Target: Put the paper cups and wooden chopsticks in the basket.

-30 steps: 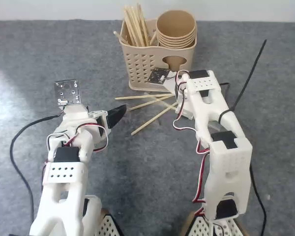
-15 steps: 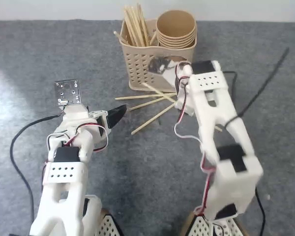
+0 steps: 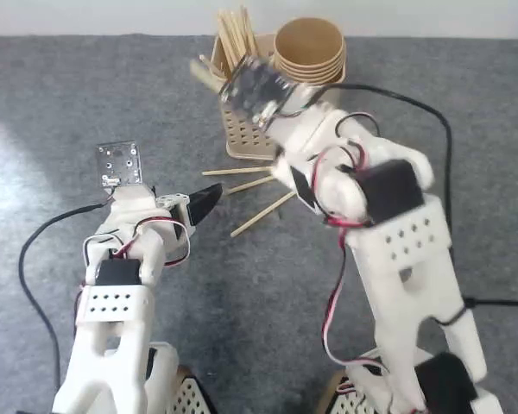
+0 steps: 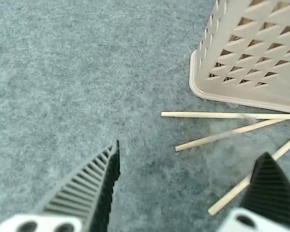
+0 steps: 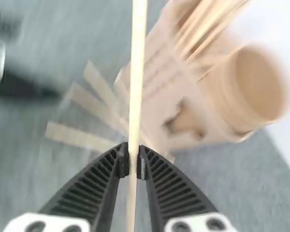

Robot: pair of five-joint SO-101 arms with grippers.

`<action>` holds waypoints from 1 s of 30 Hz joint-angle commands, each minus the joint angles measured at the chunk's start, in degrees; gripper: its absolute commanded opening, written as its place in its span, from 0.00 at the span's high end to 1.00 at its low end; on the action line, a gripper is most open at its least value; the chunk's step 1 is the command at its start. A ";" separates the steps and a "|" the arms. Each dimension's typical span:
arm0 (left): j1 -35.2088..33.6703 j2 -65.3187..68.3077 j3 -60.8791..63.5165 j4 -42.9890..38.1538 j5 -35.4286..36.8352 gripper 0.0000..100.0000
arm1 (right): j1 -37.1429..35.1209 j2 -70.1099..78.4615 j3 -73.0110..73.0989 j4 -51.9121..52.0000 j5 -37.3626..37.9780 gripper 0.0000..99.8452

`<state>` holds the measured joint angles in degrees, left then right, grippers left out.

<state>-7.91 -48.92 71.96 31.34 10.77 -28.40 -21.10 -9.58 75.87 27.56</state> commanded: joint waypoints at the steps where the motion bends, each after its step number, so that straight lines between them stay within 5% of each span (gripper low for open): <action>1: -0.26 -1.76 -0.66 -1.23 0.62 0.60 | 0.22 -2.51 -0.88 -11.65 -12.40 0.99; 11: -0.35 -1.76 -0.66 -1.23 0.62 0.60 | 5.23 5.67 -0.88 -44.79 -45.19 0.99; 23: -0.35 -1.76 -0.57 -1.23 0.70 0.60 | 5.41 26.86 -1.23 -74.15 -43.60 0.99; 30: -0.35 -1.76 -0.57 -1.23 0.70 0.60 | 5.58 34.68 -1.23 -77.32 -35.43 0.88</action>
<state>-7.82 -48.92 71.96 31.34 10.77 -23.38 13.71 -9.49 0.26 -9.98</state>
